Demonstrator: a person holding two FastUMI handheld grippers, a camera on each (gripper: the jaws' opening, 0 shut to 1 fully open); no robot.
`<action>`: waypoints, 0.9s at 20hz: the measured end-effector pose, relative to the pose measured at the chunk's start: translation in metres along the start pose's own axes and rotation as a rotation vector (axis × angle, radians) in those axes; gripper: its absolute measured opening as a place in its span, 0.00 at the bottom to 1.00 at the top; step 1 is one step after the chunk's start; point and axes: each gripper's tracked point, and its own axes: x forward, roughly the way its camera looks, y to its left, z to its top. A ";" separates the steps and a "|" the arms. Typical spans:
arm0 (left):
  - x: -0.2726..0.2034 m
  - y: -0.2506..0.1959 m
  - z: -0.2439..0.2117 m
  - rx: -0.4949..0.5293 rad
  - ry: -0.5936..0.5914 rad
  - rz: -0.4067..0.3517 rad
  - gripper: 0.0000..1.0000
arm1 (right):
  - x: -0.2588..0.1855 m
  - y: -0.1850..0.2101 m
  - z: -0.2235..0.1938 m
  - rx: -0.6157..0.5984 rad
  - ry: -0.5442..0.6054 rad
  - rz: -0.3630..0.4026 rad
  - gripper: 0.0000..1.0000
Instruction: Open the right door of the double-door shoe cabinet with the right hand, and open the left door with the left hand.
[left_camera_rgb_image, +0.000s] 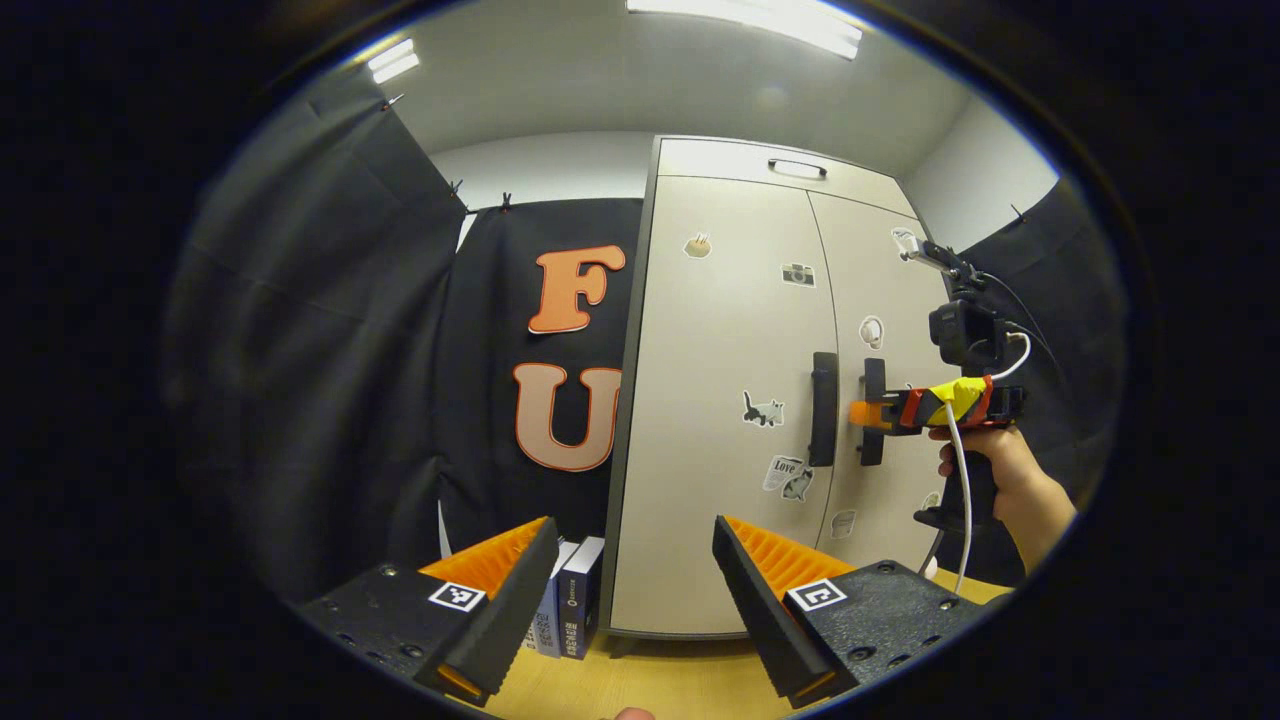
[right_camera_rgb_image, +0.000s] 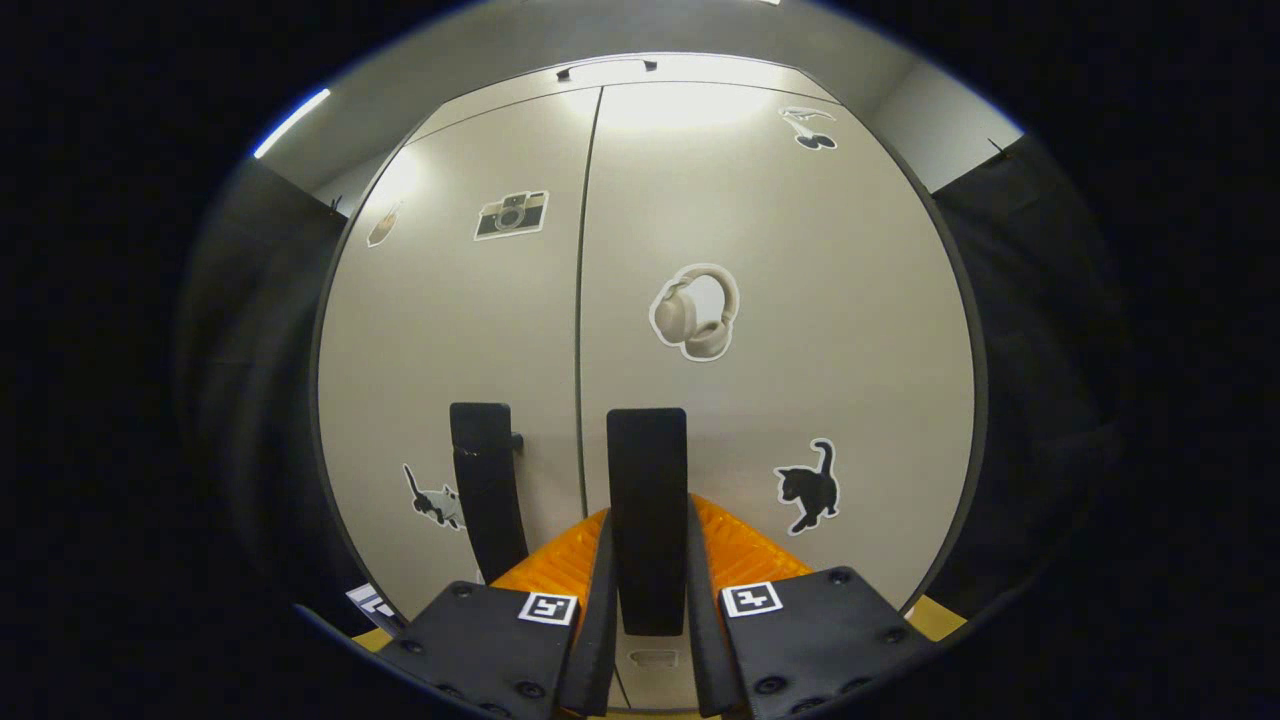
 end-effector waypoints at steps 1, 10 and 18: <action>-0.001 0.002 0.001 0.003 0.001 0.001 0.95 | -0.003 0.001 -0.003 0.015 0.006 0.004 0.34; -0.007 -0.003 0.007 0.035 -0.006 -0.011 0.94 | -0.029 0.001 -0.001 0.015 0.065 0.112 0.22; -0.017 -0.042 0.011 0.004 -0.008 -0.052 0.95 | -0.110 -0.024 0.004 0.039 0.109 0.265 0.23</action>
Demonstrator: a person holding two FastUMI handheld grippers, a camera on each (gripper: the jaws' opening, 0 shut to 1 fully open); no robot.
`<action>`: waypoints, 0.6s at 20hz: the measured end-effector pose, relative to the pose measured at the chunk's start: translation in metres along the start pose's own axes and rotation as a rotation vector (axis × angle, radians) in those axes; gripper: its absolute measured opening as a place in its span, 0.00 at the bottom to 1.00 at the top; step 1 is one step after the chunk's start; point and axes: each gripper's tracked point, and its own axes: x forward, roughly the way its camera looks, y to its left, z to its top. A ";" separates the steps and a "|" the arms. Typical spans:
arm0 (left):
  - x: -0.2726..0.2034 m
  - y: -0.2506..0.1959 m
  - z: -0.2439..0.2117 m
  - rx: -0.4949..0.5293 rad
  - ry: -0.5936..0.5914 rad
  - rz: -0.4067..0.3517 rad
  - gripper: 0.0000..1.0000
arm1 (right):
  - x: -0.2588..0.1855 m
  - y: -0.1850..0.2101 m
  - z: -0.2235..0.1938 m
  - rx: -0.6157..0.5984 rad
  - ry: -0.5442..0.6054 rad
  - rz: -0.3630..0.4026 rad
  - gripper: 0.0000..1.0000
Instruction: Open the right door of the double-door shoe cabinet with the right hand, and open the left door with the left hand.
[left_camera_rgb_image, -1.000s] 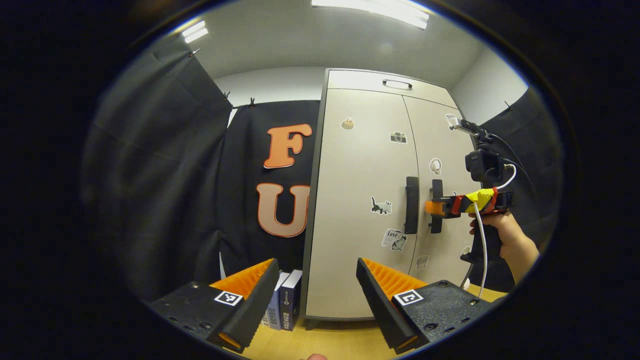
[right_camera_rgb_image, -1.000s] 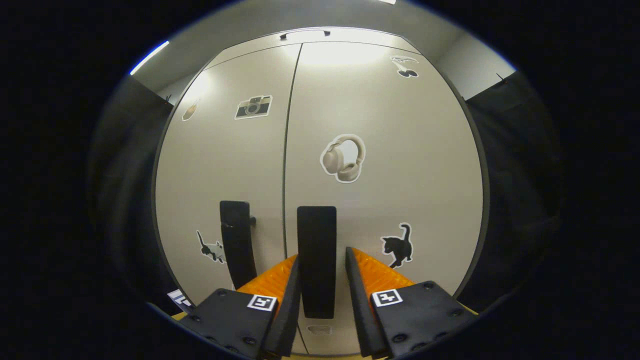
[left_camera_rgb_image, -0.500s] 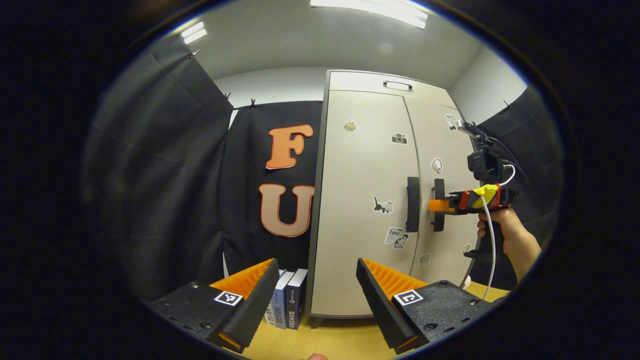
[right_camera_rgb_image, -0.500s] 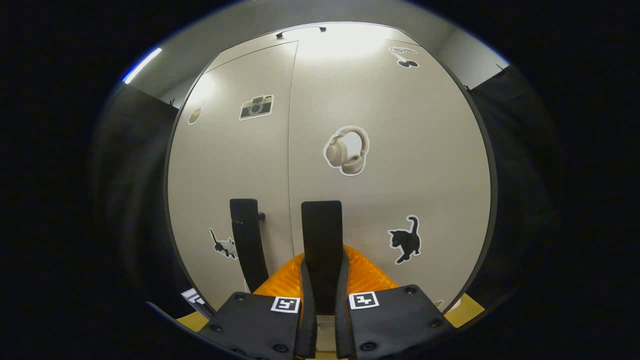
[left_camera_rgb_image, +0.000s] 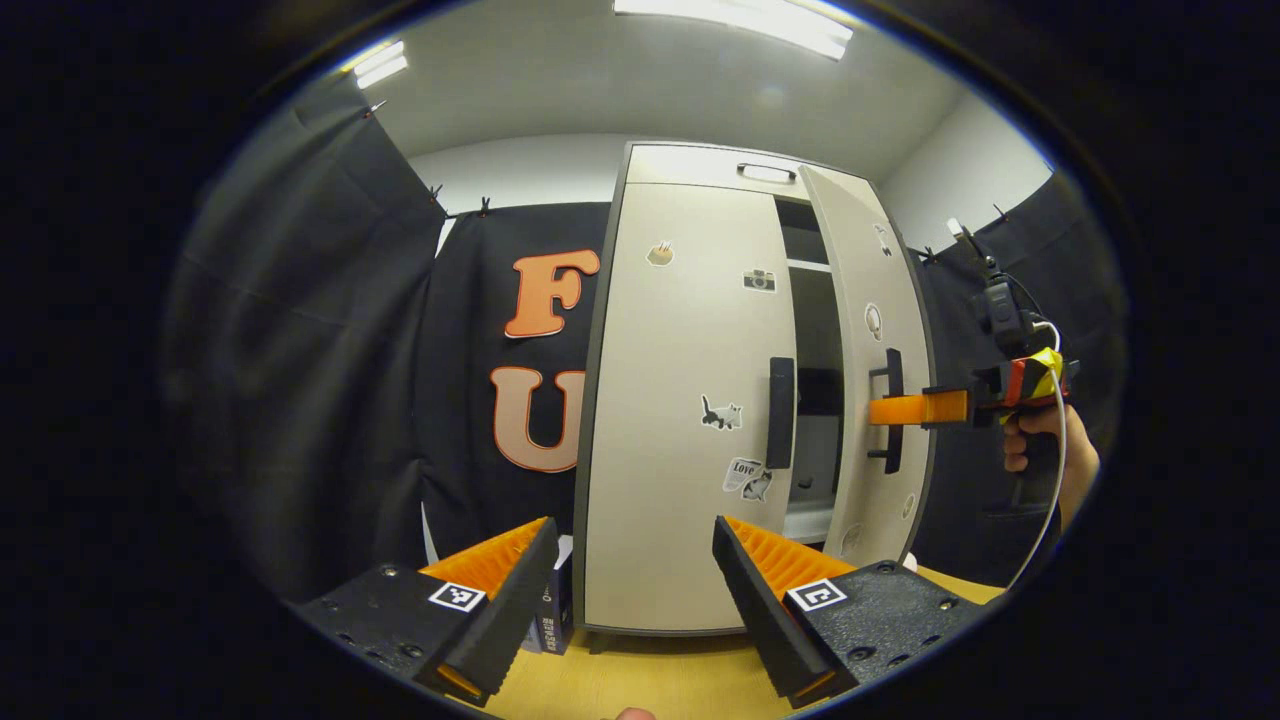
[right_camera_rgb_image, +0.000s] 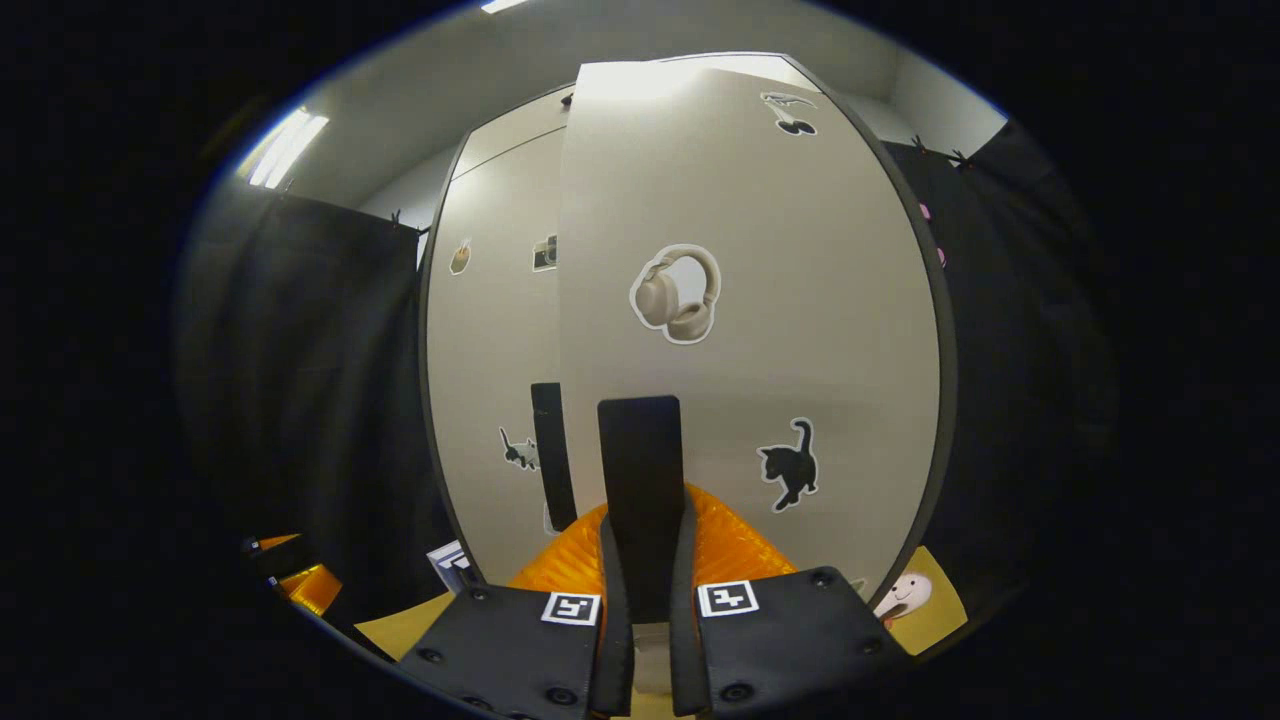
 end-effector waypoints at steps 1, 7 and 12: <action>-0.001 -0.004 0.002 -0.001 -0.007 0.001 0.95 | -0.009 -0.003 0.000 -0.006 0.003 0.008 0.23; -0.005 -0.032 0.012 -0.051 -0.020 -0.009 0.95 | -0.068 -0.031 0.003 -0.031 0.013 0.033 0.22; -0.003 -0.050 0.034 -0.067 -0.066 -0.016 0.94 | -0.102 -0.062 0.008 -0.008 0.007 0.018 0.22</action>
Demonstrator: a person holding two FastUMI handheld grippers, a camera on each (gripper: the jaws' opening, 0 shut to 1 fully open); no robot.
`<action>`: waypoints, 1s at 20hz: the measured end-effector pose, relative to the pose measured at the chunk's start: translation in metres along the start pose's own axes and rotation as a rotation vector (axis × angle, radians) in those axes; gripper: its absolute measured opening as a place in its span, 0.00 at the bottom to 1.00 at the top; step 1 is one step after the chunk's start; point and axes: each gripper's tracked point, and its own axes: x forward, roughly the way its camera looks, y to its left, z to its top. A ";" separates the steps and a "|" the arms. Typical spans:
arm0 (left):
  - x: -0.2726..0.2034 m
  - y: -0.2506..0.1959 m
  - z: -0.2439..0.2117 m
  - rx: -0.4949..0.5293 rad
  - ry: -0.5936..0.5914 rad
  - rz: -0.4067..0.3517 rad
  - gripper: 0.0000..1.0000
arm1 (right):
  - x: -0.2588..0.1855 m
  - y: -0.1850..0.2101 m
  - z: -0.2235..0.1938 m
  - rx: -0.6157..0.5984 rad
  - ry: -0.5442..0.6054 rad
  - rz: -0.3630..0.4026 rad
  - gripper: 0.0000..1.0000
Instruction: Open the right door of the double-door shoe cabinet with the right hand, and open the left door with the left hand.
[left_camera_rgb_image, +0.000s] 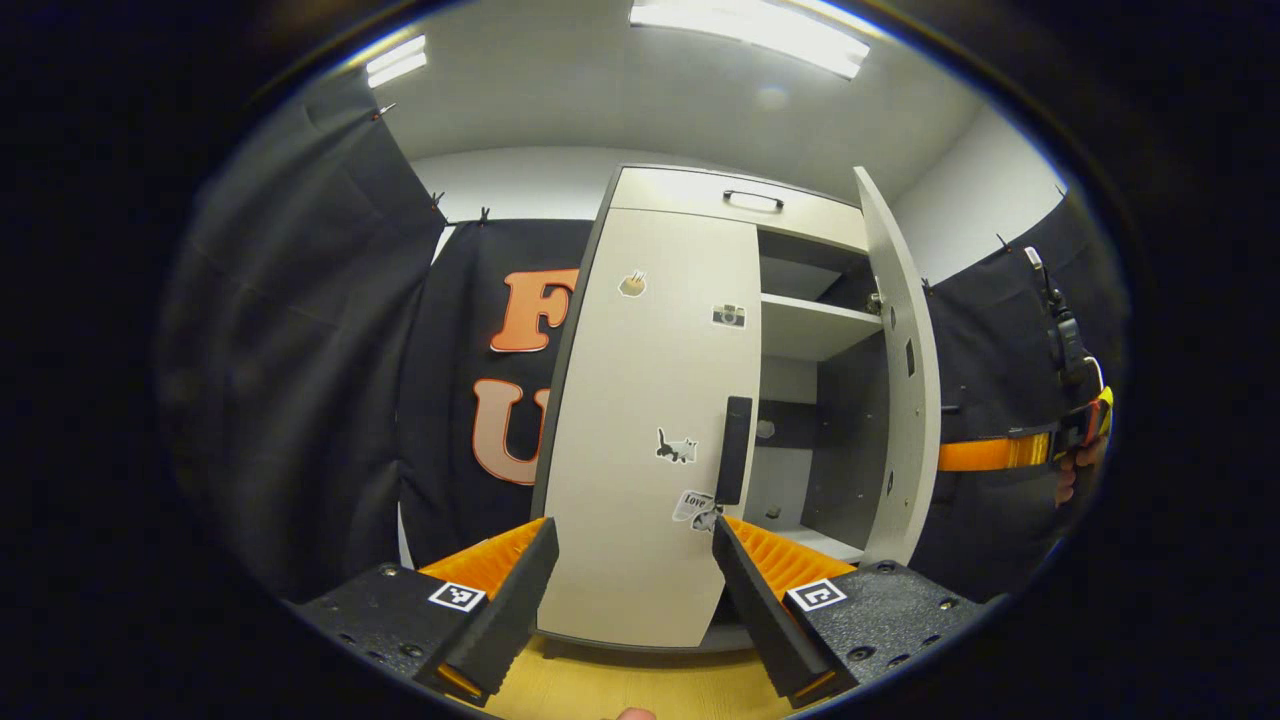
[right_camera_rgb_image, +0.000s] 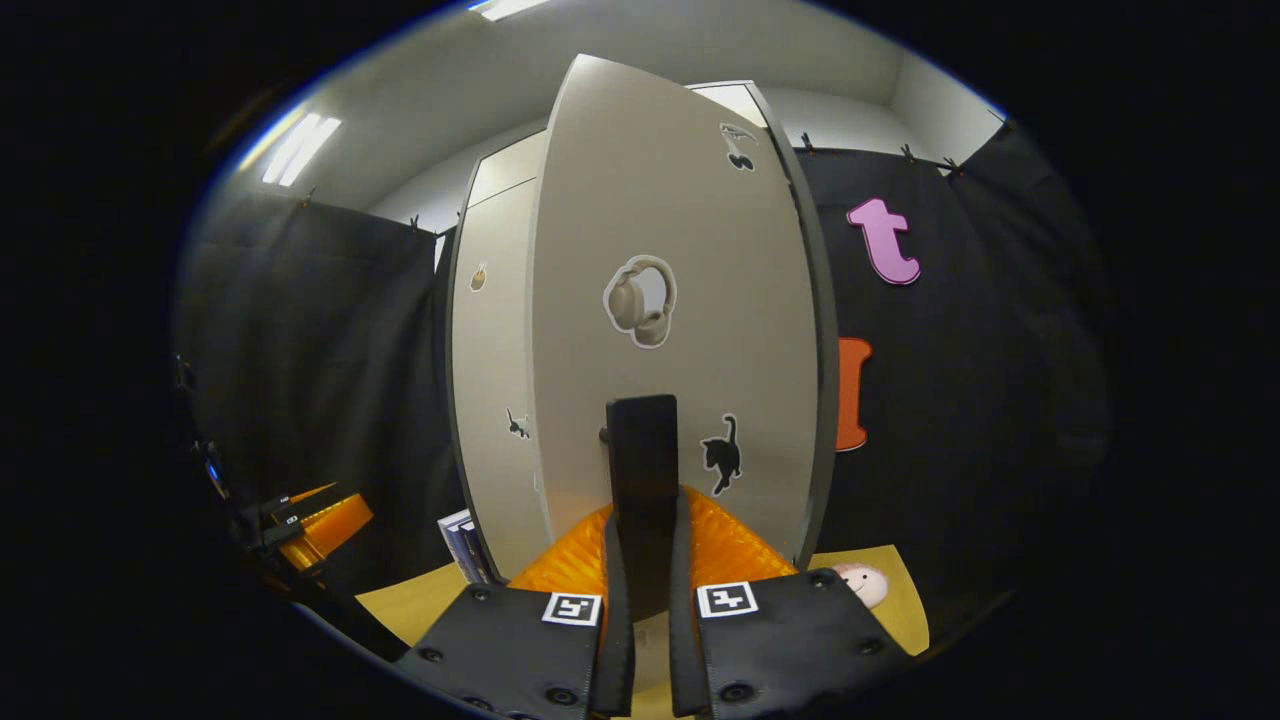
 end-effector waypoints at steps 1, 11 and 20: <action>0.000 -0.004 0.003 0.001 -0.010 -0.005 0.94 | -0.003 -0.003 0.000 0.001 -0.003 -0.004 0.22; 0.010 -0.031 0.005 -0.008 -0.025 -0.036 0.94 | -0.026 -0.037 0.002 -0.015 -0.023 -0.074 0.21; 0.029 -0.058 0.000 -0.055 -0.008 -0.100 0.94 | -0.052 -0.078 -0.007 0.027 -0.030 -0.179 0.20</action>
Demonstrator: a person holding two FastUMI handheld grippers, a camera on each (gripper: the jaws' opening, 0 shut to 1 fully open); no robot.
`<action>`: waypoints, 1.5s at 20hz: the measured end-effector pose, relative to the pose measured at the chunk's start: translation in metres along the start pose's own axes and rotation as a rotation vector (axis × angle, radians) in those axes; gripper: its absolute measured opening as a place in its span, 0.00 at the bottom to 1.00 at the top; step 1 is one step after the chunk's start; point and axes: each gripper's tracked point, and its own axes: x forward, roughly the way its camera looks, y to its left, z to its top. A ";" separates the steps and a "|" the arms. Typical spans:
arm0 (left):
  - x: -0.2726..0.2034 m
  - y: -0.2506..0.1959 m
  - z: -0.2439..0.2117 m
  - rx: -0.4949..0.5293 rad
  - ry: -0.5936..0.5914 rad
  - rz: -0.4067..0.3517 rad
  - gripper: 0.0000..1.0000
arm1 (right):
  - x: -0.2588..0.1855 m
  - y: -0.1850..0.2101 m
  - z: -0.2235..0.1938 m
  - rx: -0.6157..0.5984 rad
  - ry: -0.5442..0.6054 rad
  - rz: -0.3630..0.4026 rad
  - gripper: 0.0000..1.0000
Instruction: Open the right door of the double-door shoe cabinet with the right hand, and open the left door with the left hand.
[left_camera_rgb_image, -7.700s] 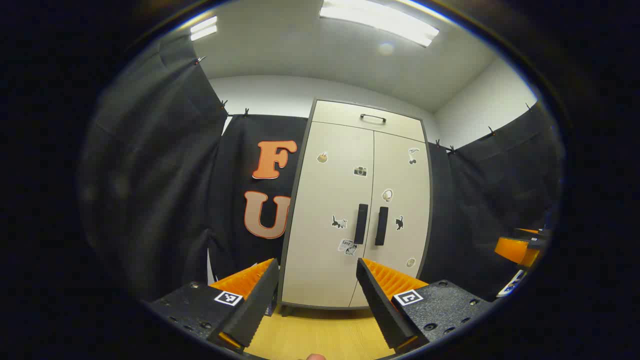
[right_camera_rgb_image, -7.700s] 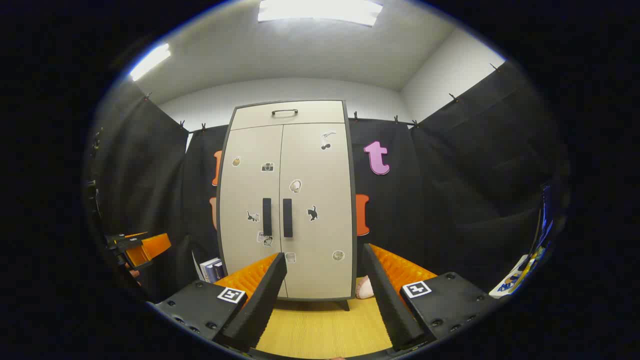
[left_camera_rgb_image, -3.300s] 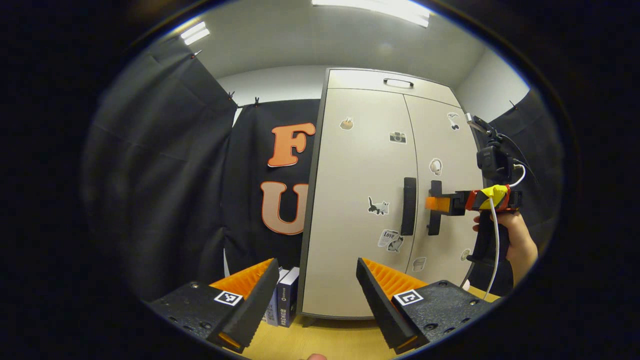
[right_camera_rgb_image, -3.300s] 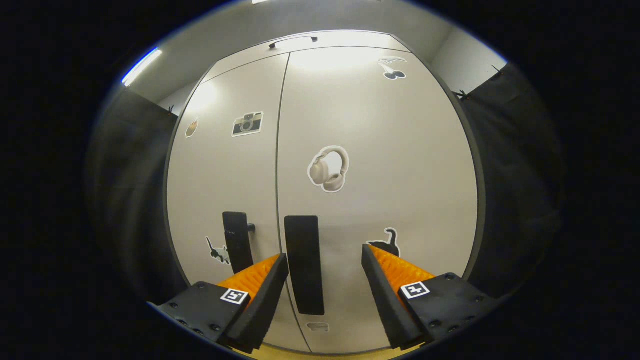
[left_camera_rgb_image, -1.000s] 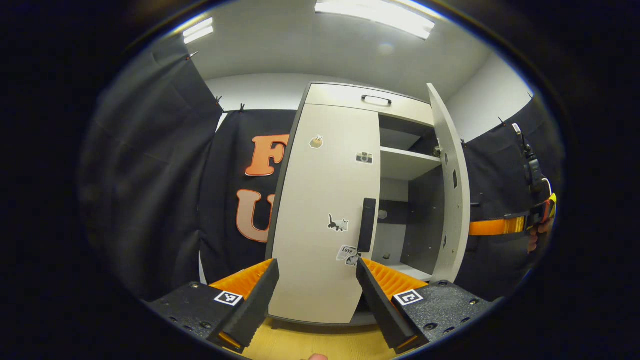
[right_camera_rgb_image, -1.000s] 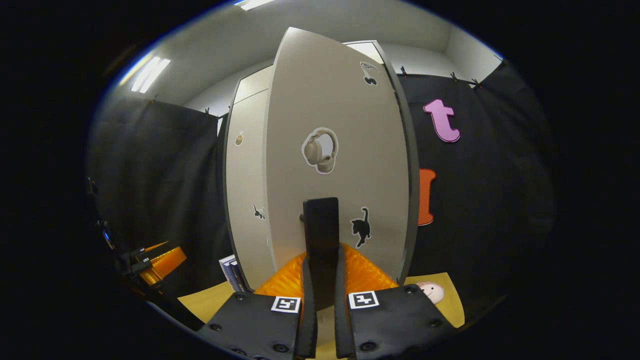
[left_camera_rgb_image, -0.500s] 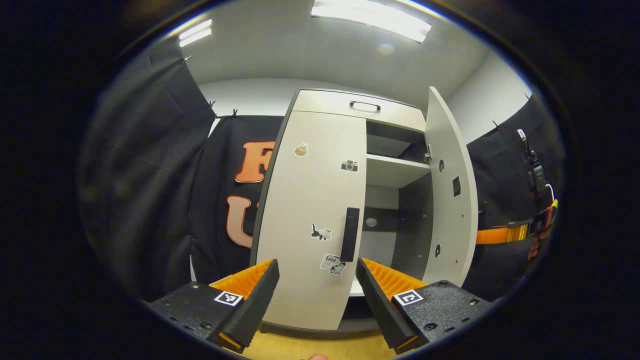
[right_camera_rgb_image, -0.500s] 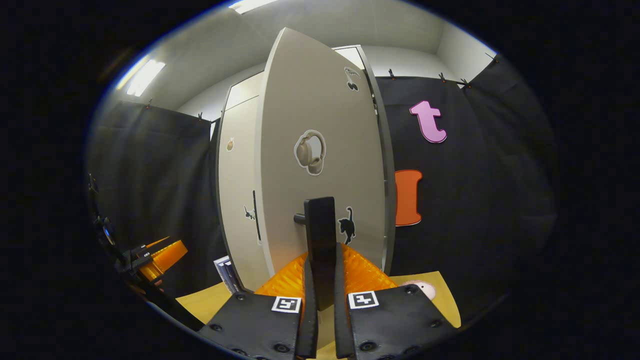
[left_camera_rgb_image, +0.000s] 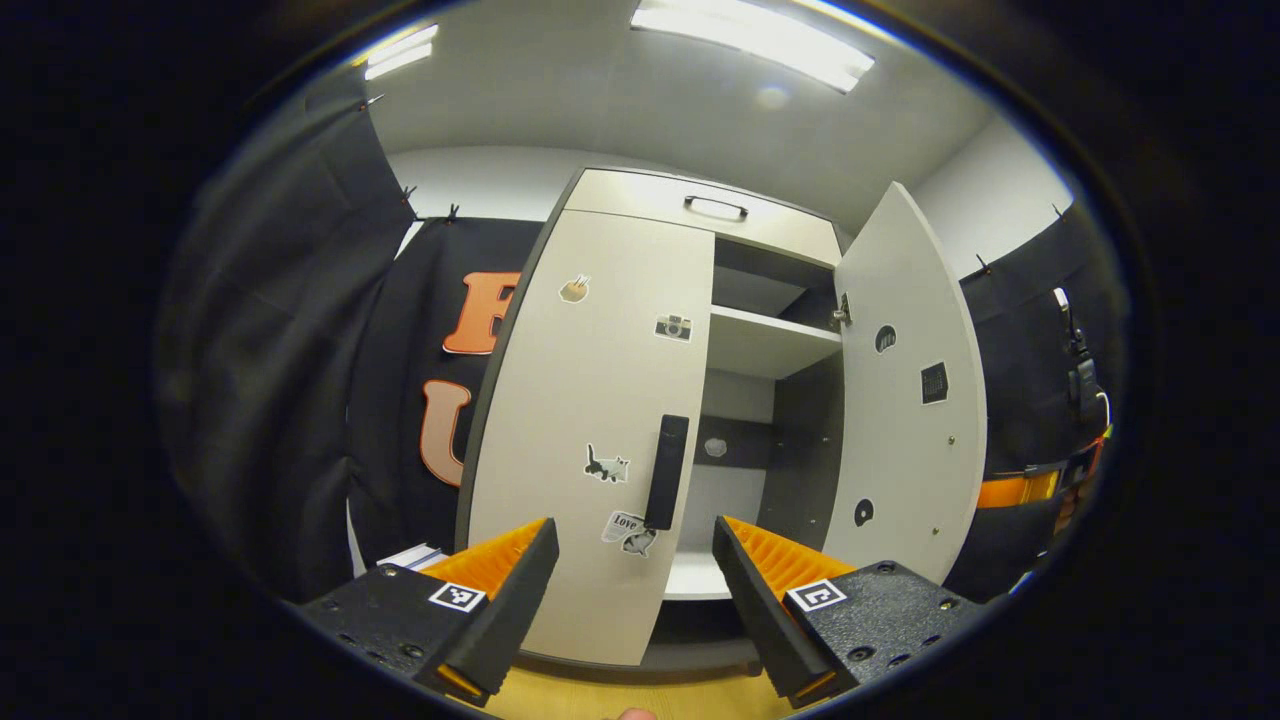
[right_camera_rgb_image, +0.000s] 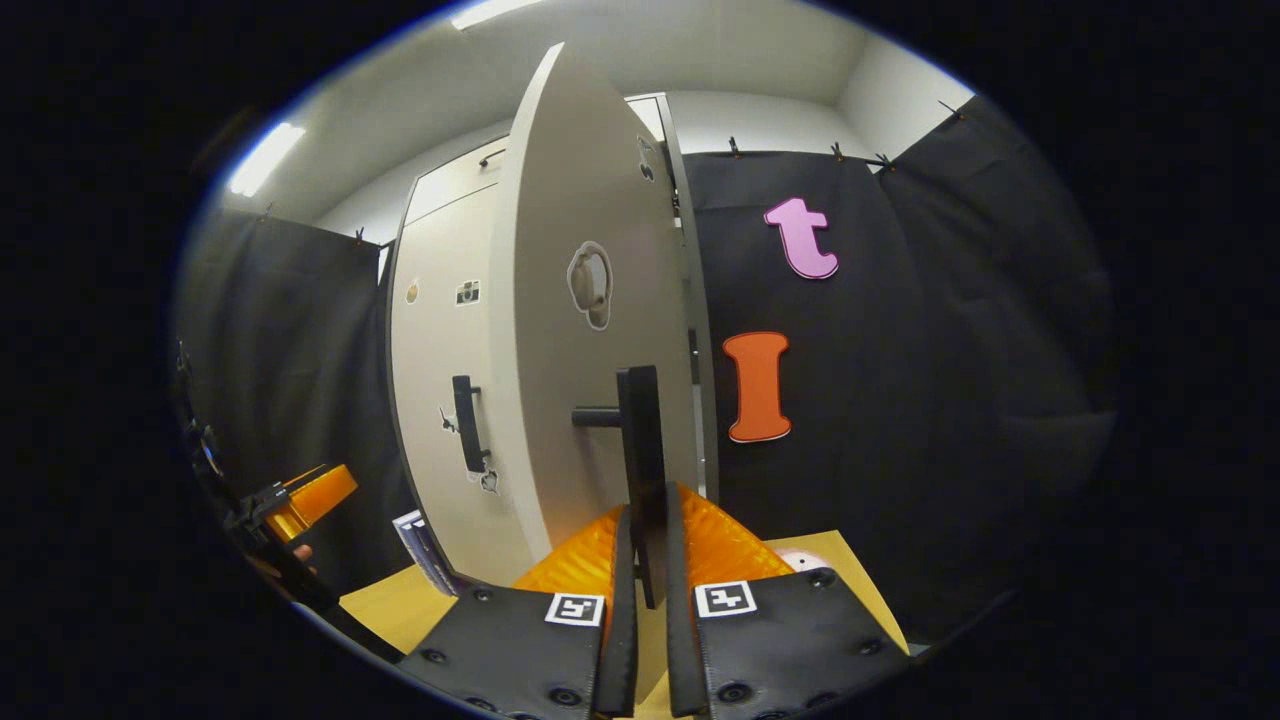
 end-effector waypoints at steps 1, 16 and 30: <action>0.002 -0.001 0.000 -0.002 0.003 -0.004 0.96 | 0.000 -0.004 0.000 -0.008 -0.002 -0.016 0.20; 0.034 0.001 0.012 0.029 0.026 -0.001 0.94 | -0.038 -0.030 0.009 0.022 -0.048 -0.116 0.11; 0.170 -0.040 -0.005 0.091 0.067 -0.081 0.97 | -0.146 -0.046 0.019 -0.065 -0.106 -0.281 0.94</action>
